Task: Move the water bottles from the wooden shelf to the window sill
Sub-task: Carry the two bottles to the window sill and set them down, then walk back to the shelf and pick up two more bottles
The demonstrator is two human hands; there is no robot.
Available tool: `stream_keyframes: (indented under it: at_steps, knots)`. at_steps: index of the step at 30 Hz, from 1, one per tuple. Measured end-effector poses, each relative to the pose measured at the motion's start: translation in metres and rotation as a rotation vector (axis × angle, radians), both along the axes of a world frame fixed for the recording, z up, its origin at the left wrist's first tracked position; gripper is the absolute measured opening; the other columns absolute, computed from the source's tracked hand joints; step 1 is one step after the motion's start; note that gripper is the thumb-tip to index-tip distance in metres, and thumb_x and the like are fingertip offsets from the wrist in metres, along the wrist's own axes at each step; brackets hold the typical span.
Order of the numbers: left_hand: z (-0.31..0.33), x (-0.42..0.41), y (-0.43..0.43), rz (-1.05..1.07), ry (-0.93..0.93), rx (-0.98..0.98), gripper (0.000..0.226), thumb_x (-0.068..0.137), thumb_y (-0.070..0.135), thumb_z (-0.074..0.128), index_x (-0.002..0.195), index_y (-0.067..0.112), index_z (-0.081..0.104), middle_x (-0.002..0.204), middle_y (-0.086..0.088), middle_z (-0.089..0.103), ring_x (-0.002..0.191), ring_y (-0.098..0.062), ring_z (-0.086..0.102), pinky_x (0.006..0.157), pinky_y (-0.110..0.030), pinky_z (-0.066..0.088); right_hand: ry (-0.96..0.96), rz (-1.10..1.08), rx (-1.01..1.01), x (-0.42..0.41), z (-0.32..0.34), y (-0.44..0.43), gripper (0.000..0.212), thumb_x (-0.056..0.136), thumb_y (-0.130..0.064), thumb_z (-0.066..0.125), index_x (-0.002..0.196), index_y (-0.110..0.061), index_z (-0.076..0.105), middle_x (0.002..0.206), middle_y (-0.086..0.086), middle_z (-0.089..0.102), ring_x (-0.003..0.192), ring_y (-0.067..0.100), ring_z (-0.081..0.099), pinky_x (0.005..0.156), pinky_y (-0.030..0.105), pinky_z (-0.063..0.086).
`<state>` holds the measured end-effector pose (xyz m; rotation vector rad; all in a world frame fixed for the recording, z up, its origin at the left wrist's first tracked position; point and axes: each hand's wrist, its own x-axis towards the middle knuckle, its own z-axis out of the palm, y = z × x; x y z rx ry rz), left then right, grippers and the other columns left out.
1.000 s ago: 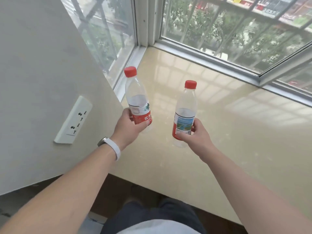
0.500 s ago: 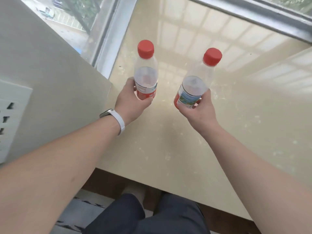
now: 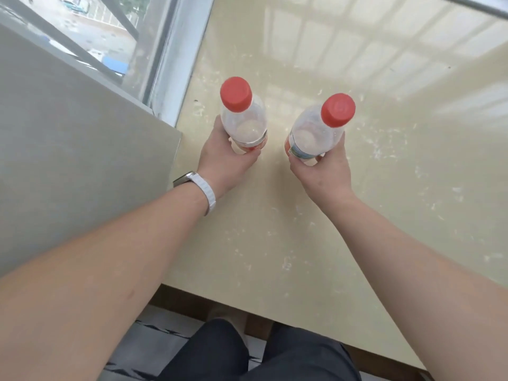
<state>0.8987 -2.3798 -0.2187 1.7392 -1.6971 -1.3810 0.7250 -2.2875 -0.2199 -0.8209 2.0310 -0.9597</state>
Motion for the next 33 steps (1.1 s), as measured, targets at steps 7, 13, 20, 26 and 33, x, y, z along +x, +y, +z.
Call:
stream_keyframes:
  at_steps: [7,13,20,26,33]
  knots:
    - [-0.006,-0.01,0.006,0.015,-0.006,0.001,0.054,0.07,0.04,0.078,0.102,0.059,0.039,0.099,0.051,0.053,0.094,0.021,0.054,0.077,-0.003,0.041,0.051,0.008,0.004,0.0,-0.01,0.002,0.06,0.075,-0.022,0.076,0.128,-0.021,0.047,0.111,-0.014,0.057,0.095,-0.021,0.049,0.072,0.0,0.036]
    - [-0.006,-0.009,0.008,0.013,0.025,0.067,0.066,0.07,0.032,0.079,0.122,0.049,0.042,0.114,0.037,0.058,0.104,0.023,0.051,0.074,0.005,0.036,0.007,0.047,0.068,-0.001,-0.006,0.007,0.069,0.07,-0.025,0.074,0.13,-0.031,0.041,0.112,-0.028,0.05,0.098,-0.023,0.047,0.072,0.0,0.037]
    - [0.02,0.022,0.026,-0.006,-0.009,0.094,0.08,0.082,0.035,0.073,0.15,0.035,0.031,0.153,0.01,0.041,0.134,-0.004,0.042,0.095,-0.012,0.03,0.054,0.08,0.216,-0.013,0.016,0.028,0.073,0.081,-0.038,0.07,0.144,-0.025,0.038,0.146,-0.007,0.043,0.129,0.006,0.041,0.099,0.024,0.034]
    - [0.061,0.044,0.05,-0.133,-0.147,0.025,0.069,0.089,0.031,0.069,0.15,0.029,0.037,0.151,0.008,0.041,0.137,-0.009,0.039,0.109,-0.024,0.029,0.232,0.219,0.234,-0.016,0.057,0.048,0.061,0.09,-0.036,0.06,0.146,-0.021,0.039,0.147,-0.003,0.042,0.131,0.015,0.042,0.097,0.026,0.033]
    - [0.123,0.048,0.076,-0.41,-0.402,-0.201,0.053,0.095,0.032,0.061,0.144,0.018,0.048,0.152,-0.011,0.043,0.138,-0.031,0.04,0.112,-0.043,0.03,0.428,0.425,0.256,-0.01,0.117,0.079,0.06,0.094,-0.043,0.053,0.147,-0.019,0.041,0.155,-0.001,0.036,0.14,0.02,0.03,0.109,0.039,0.032]
